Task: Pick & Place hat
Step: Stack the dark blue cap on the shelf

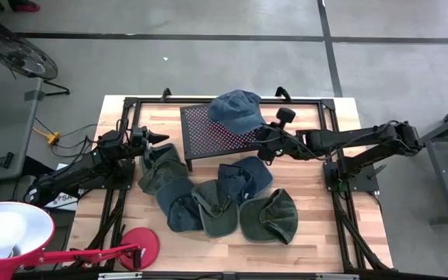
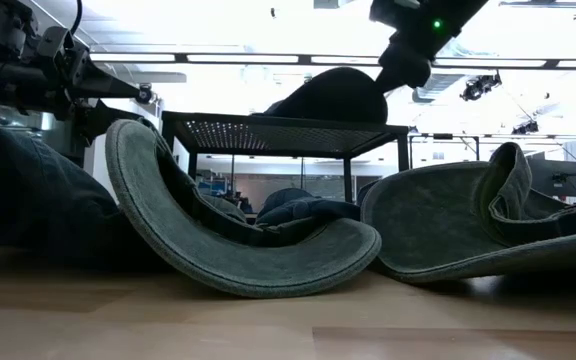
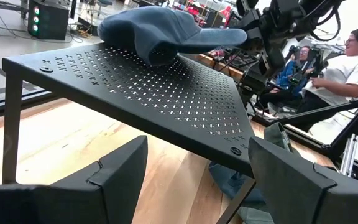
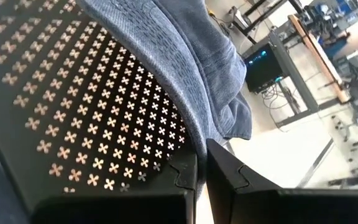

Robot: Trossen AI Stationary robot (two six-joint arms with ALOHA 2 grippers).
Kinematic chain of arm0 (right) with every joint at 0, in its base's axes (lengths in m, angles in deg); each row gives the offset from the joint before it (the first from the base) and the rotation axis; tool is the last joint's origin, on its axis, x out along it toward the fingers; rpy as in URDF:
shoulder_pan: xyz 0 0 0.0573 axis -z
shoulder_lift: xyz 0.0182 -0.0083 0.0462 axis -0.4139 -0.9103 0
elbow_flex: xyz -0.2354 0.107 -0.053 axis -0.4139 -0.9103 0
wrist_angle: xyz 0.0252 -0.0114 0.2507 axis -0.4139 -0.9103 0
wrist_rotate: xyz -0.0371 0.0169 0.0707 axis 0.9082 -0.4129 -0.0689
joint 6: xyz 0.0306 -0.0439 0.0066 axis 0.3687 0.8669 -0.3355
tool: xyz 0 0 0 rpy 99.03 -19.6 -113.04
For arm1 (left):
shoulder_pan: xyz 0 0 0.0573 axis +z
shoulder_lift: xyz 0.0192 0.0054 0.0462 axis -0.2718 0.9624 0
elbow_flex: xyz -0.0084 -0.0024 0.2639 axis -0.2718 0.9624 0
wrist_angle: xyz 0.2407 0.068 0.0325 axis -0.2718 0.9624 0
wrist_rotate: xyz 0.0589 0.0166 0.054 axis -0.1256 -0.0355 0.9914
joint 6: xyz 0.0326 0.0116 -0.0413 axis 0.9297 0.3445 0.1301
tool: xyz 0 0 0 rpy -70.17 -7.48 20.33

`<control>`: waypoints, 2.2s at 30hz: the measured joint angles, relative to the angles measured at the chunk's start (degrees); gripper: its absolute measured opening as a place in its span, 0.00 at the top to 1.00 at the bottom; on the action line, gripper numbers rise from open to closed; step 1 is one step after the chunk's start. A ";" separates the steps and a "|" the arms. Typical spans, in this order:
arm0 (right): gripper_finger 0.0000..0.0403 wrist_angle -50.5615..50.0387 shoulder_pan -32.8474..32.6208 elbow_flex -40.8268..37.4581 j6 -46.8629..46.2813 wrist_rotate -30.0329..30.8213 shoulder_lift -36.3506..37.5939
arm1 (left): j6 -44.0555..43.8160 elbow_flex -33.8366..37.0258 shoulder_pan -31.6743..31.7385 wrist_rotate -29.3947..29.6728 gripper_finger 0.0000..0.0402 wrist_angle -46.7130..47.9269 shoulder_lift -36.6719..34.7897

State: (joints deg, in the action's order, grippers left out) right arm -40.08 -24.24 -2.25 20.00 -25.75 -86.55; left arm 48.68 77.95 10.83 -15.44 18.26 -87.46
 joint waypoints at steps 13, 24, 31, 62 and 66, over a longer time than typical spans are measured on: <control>0.99 1.34 -0.74 0.00 -5.40 -0.17 -0.02 | 0.00 0.00 0.01 0.02 0.31 0.00 0.01; 0.99 4.13 -0.62 -0.04 2.50 1.92 -0.91 | -0.01 0.00 0.00 0.02 0.31 0.00 0.00; 0.99 3.99 -0.68 0.07 1.04 2.99 -3.07 | -0.01 0.00 0.00 0.08 0.31 0.00 0.00; 0.78 -1.58 -0.60 -0.09 -1.99 -0.06 -3.15 | 0.00 0.02 0.00 0.04 0.31 0.00 0.00; 0.72 -1.61 -0.61 -0.09 -2.75 -4.21 -3.15 | 0.00 0.00 -0.01 0.04 0.31 0.00 0.01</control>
State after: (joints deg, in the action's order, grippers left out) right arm -41.69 -24.85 -2.34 17.25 -29.97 -89.70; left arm 48.68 77.95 10.82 -15.40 18.26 -87.45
